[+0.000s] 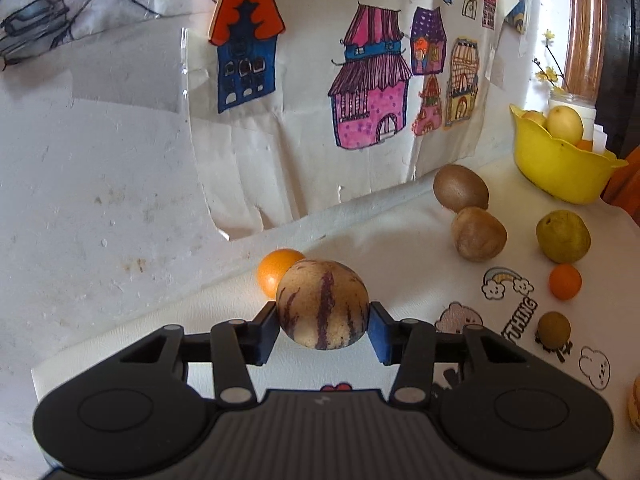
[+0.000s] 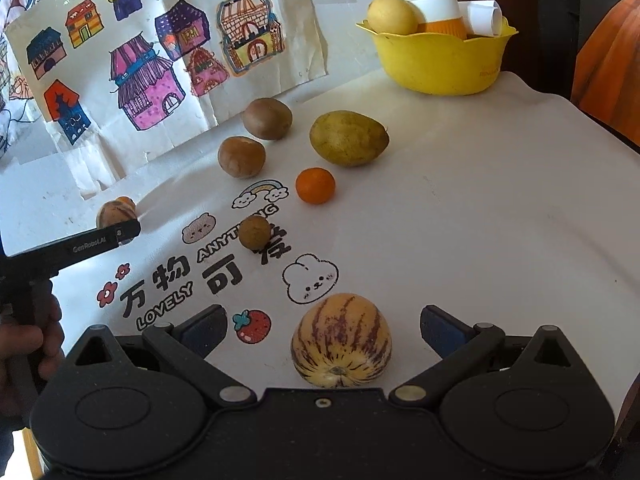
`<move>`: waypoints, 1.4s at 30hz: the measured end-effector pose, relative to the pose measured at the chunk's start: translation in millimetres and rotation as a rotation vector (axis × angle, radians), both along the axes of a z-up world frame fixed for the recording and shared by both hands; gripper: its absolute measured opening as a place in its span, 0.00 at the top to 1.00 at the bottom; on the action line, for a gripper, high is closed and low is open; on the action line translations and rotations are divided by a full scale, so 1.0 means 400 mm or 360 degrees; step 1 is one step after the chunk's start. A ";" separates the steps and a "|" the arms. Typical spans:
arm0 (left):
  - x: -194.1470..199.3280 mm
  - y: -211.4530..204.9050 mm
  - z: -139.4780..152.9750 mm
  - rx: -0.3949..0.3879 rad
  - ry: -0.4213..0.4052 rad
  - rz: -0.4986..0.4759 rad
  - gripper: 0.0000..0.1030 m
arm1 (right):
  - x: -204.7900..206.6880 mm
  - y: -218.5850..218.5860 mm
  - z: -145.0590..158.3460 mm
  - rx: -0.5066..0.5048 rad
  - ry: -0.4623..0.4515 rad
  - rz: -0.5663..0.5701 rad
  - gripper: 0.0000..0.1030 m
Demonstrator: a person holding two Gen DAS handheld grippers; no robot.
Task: Organize fruits
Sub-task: 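Close the right gripper on the larger striped melon while the left gripper lifts its melon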
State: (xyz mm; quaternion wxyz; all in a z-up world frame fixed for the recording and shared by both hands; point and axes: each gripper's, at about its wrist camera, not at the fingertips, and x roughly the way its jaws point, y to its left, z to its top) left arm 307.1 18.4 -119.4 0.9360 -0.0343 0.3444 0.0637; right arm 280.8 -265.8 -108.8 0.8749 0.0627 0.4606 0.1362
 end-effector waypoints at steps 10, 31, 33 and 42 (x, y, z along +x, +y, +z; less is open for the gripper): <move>-0.020 -0.001 -0.010 0.0029 0.0001 -0.0023 0.51 | 0.002 0.007 -0.023 -0.0041 0.0028 0.0046 0.10; -0.046 -0.006 0.001 0.0015 0.0002 -0.0099 0.51 | -0.010 0.050 0.010 -0.0141 -0.0015 0.0140 0.46; -0.053 -0.005 0.010 0.0013 -0.0008 -0.0106 0.51 | -0.013 0.054 0.022 -0.0139 -0.0026 0.0144 0.46; -0.099 -0.005 0.057 -0.0002 -0.0050 -0.0145 0.51 | -0.051 0.062 0.075 -0.0143 -0.0078 0.0148 0.46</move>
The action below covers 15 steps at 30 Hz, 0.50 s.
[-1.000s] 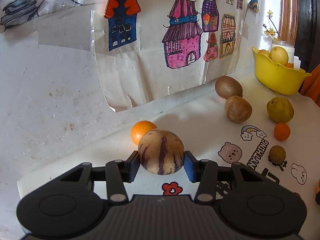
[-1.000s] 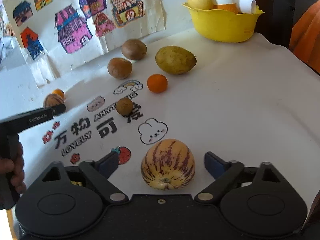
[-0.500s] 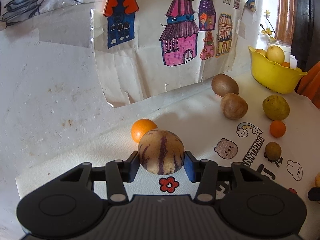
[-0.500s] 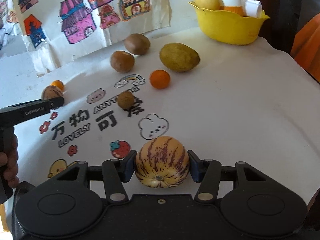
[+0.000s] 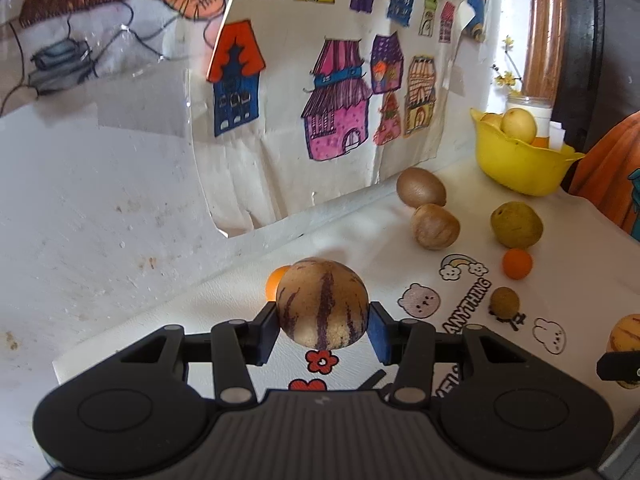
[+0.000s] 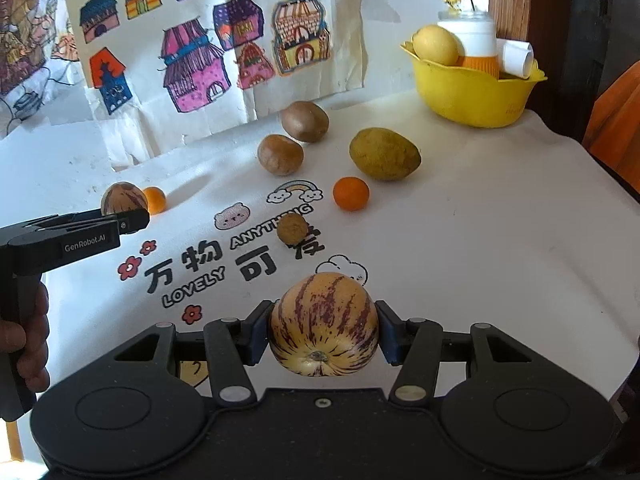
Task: Organize fruits
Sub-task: 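Close the right gripper on the larger striped melon while the left gripper lifts its melon, then carry both striped melons in the grippers over the metal tray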
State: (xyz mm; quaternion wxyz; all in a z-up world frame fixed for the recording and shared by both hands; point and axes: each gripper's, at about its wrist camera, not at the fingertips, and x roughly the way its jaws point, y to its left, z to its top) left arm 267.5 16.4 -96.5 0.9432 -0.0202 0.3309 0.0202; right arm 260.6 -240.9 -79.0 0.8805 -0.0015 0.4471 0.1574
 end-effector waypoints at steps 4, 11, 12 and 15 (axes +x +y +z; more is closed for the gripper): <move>-0.019 -0.012 0.013 0.0001 -0.0011 -0.0022 0.51 | -0.016 0.003 0.015 0.0007 -0.0013 0.0005 0.46; -0.050 -0.031 0.034 -0.0003 -0.0028 -0.0050 0.51 | -0.036 0.000 0.040 0.0026 -0.0047 0.0008 0.46; -0.054 -0.034 0.038 -0.0003 -0.0032 -0.0055 0.51 | -0.038 0.000 0.045 0.0029 -0.0054 0.0010 0.46; -0.063 -0.045 0.049 -0.0005 -0.0047 -0.0071 0.51 | -0.047 -0.002 0.060 0.0040 -0.0075 0.0011 0.46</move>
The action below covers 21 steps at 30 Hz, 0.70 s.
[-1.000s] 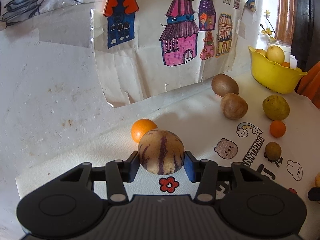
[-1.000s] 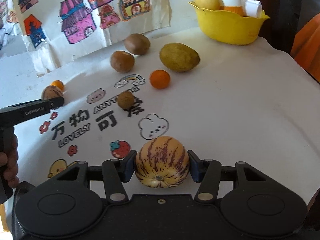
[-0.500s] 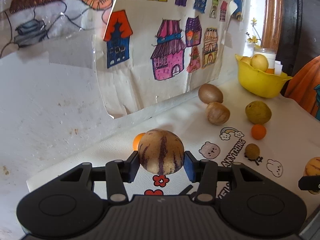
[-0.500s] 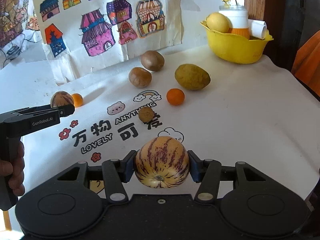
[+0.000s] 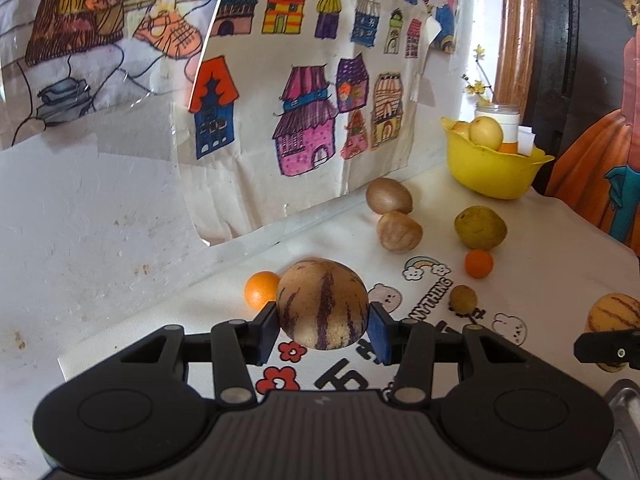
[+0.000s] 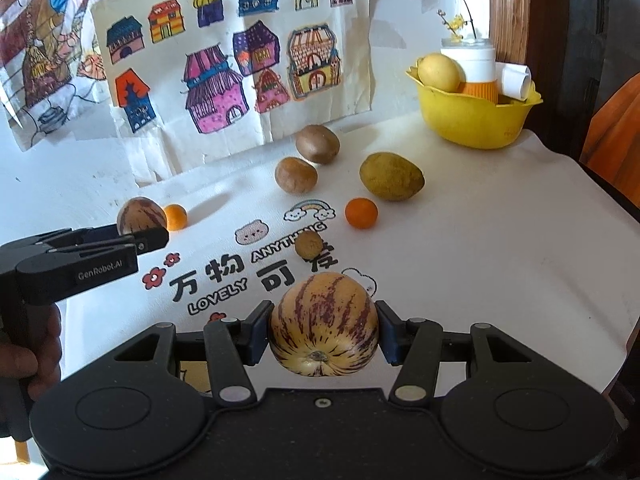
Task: Organize fruits
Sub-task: 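Carry both striped melons in the grippers over the metal tray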
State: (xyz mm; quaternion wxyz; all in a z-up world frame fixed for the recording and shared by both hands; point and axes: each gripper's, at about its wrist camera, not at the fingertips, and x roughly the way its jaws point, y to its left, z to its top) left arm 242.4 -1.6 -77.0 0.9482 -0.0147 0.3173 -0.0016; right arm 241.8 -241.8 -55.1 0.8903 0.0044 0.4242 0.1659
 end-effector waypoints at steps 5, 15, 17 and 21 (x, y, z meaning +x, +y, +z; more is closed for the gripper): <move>-0.021 -0.016 0.026 -0.0004 -0.0034 -0.0025 0.51 | -0.017 -0.005 0.029 0.0018 -0.0038 -0.0004 0.46; -0.078 -0.037 0.089 -0.0019 -0.0113 -0.0067 0.51 | -0.062 -0.002 0.097 0.0039 -0.0121 0.0000 0.46; -0.093 -0.041 0.104 -0.0020 -0.0131 -0.0075 0.51 | -0.074 0.001 0.113 0.0041 -0.0140 0.0002 0.46; -0.131 -0.044 0.132 -0.0028 -0.0168 -0.0087 0.51 | -0.103 0.006 0.144 0.0044 -0.0173 0.0001 0.46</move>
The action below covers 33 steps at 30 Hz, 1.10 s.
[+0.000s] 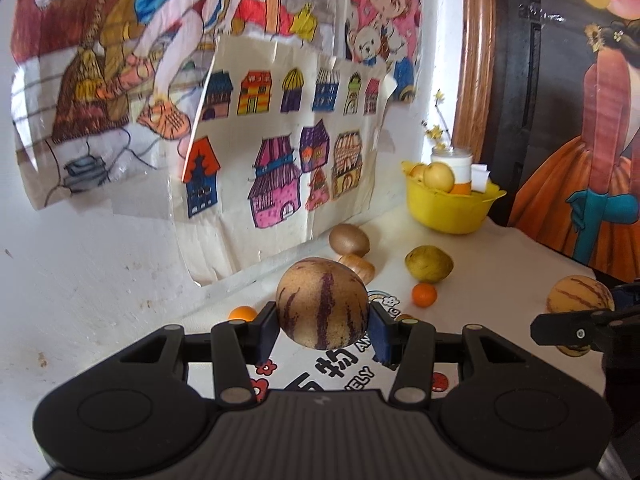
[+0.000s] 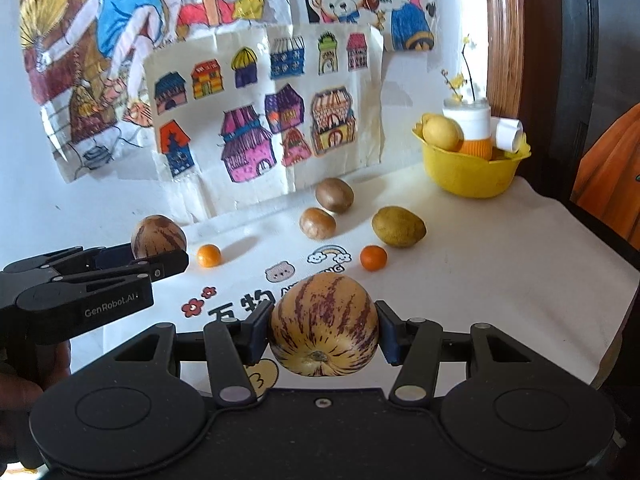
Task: Organize fruits
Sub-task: 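Carry both striped melons in the grippers over the metal tray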
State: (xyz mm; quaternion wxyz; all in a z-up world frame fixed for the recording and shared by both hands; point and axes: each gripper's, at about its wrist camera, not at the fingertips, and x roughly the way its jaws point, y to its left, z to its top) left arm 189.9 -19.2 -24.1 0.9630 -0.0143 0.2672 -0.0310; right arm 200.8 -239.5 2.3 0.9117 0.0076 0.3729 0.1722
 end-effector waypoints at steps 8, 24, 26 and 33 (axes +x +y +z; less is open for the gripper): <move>-0.081 -0.009 0.045 -0.0015 -0.0054 -0.0031 0.51 | -0.075 -0.005 0.057 0.0010 -0.0064 -0.0022 0.46; -0.242 -0.054 0.047 -0.0021 -0.0029 -0.0141 0.51 | -0.235 -0.040 0.086 0.0063 -0.0087 -0.0094 0.46; -0.257 -0.062 0.036 -0.0019 -0.0007 -0.0156 0.51 | -0.251 -0.048 0.068 0.0070 -0.0057 -0.0109 0.46; -0.279 -0.080 -0.009 -0.0024 0.0082 -0.0187 0.51 | -0.290 -0.076 0.001 0.0081 0.0039 -0.0155 0.46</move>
